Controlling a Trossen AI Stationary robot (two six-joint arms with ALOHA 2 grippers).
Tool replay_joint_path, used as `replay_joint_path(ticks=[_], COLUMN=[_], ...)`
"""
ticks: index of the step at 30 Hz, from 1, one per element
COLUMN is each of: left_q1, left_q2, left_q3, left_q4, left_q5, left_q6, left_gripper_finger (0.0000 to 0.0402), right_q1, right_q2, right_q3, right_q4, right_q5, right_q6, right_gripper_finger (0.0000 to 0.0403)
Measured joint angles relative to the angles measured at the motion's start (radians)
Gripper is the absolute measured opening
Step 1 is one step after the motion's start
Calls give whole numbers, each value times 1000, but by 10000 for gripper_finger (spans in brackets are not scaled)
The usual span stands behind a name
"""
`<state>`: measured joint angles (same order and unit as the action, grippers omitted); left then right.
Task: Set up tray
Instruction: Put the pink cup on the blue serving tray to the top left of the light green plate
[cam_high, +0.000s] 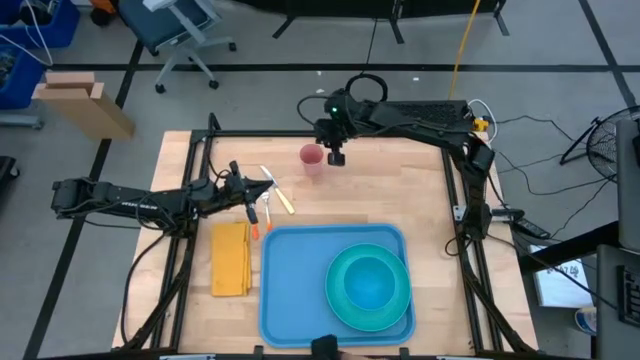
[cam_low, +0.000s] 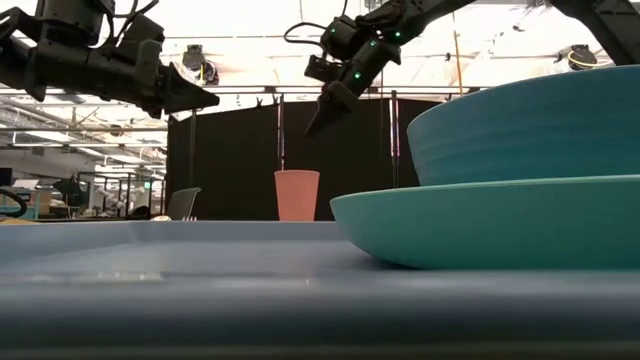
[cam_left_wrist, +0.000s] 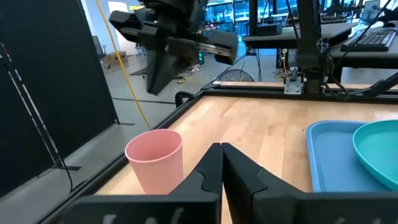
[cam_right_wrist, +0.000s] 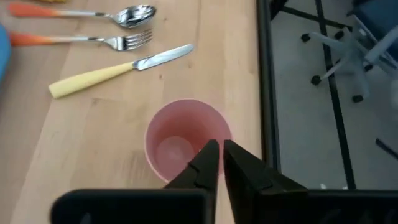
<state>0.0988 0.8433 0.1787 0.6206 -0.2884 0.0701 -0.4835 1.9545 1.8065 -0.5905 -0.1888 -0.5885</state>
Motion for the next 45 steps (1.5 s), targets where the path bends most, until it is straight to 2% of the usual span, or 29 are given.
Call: replay_joint_path(ticks=[6, 11, 15, 29, 34, 38, 42, 45], left_q1=[0, 0, 0, -1, -1, 0, 0, 0], left_q2=[0, 0, 0, 0, 0, 0, 0, 0], left_q3=[0, 0, 0, 0, 0, 0, 0, 0], left_q4=[-28, -58, -73, -73, -75, -78, -78, -73], left_q5=[1, 2, 2, 27, 27, 27, 26, 21], left_q6=[-5, -28, -33, -50, -50, -45, -9, 14], left_gripper_finger=[34, 41, 36, 35, 41, 41, 42, 42], right_q1=[45, 68, 74, 55, 38, 19, 11, 18], right_q2=[15, 12, 19, 133, 183, 200, 201, 201], right_q3=[0, 0, 0, -4, -4, -4, -4, -4], right_q4=[5, 18, 44, 34, 45, 43, 29, 23], right_q5=[-4, -81, -75, -66, 26, 33, 31, 32], right_q6=[-67, -55, -35, 69, 71, 72, 29, -7], right_gripper_finger=[123, 212, 244, 231, 232, 225, 194, 135])
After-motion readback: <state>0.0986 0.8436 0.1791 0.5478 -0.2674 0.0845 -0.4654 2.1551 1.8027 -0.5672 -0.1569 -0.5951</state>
